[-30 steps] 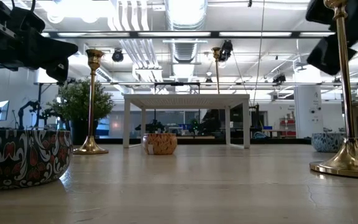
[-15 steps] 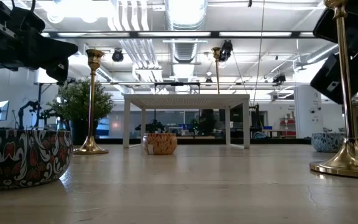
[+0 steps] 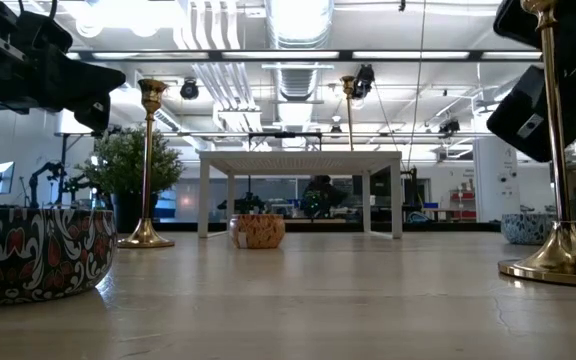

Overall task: Pick & Place candle stick holders
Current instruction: Put the right golden candle holder on the shelf aligned with the other golden candle holder

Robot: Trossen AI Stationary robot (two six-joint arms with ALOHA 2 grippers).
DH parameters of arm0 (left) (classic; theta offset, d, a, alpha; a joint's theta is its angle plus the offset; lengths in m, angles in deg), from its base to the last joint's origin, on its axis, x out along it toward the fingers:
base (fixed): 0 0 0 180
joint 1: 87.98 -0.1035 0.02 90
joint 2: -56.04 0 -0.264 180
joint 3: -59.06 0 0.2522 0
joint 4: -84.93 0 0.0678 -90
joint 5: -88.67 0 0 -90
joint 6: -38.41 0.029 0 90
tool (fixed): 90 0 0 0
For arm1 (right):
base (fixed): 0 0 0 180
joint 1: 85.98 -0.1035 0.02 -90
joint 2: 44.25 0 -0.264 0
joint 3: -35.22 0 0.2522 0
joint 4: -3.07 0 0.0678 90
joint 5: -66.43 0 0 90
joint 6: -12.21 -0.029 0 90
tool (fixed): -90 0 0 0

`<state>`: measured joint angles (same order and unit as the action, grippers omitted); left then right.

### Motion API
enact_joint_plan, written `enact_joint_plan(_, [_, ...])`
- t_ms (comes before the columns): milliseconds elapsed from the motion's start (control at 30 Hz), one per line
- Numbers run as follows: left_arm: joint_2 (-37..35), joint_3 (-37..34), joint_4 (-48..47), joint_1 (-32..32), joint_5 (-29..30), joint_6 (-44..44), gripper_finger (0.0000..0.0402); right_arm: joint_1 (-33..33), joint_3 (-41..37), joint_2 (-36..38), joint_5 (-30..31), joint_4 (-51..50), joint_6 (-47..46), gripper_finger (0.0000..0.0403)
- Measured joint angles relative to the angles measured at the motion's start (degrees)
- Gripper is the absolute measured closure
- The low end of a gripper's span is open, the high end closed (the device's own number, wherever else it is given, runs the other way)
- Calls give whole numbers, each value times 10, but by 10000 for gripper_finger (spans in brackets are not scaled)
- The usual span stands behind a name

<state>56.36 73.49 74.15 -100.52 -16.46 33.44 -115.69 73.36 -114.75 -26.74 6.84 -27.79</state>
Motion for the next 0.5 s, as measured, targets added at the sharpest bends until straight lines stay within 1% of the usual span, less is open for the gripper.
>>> enact_joint_plan(133, [0,0,0,0,0,0,378,-3,31,-31,-2,-2,19,225])
enact_joint_plan(300, [0,0,0,0,0,0,378,-3,61,-59,1,-12,58,243])
enact_joint_plan(400, [0,0,0,0,0,0,378,-3,74,-67,8,-28,71,266])
enact_joint_plan(500, [0,0,0,0,0,0,378,-3,83,-68,21,-56,77,311])
